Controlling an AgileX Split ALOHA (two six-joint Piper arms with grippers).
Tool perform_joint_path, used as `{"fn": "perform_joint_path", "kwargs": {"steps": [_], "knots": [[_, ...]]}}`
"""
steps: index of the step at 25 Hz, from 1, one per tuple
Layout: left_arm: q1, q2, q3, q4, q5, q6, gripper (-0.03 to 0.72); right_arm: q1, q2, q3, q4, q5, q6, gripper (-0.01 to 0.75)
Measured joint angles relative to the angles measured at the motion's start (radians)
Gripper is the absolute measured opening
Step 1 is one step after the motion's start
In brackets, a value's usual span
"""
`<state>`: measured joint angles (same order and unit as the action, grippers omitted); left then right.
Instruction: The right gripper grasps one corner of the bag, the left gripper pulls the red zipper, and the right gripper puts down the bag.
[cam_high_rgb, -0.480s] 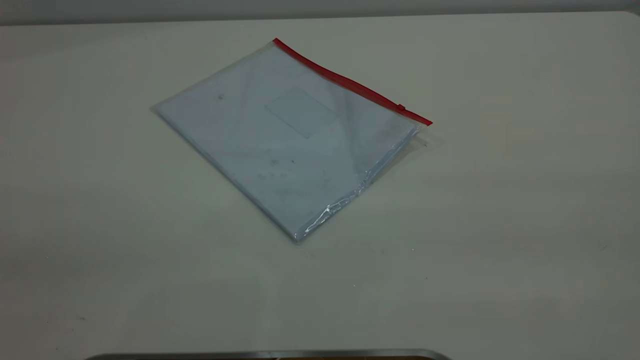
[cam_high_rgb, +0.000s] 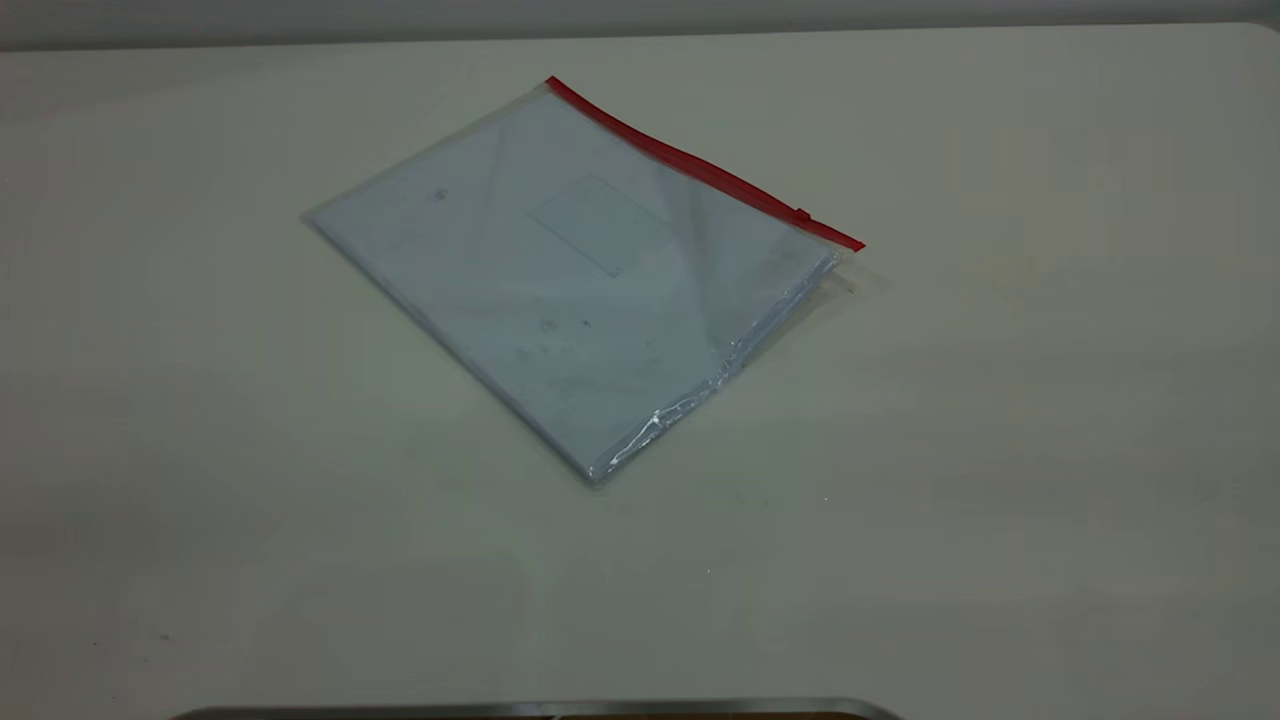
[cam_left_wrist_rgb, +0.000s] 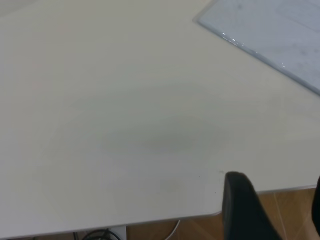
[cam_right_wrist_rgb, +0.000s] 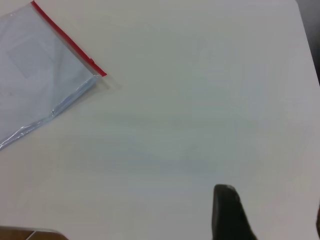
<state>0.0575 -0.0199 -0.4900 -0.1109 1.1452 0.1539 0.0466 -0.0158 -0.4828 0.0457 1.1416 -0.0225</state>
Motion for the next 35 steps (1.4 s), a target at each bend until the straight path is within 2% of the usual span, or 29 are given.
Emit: {"fn": "perform_joint_path", "kwargs": {"steps": [30, 33, 35], "knots": [[0.0, 0.004, 0.0, 0.001, -0.003, 0.003, 0.399, 0.0, 0.0, 0.001, 0.011, -0.011, 0.0, 0.453], [0.0, 0.082, -0.014, 0.001, -0.03, -0.011, 0.398, 0.0, 0.027, 0.001, 0.065, -0.023, -0.011, 0.453], [0.0, 0.193, -0.037, -0.008, -0.084, -0.009, 0.398, 0.0, 0.097, -0.001, 0.128, -0.071, -0.045, 0.453]]}}
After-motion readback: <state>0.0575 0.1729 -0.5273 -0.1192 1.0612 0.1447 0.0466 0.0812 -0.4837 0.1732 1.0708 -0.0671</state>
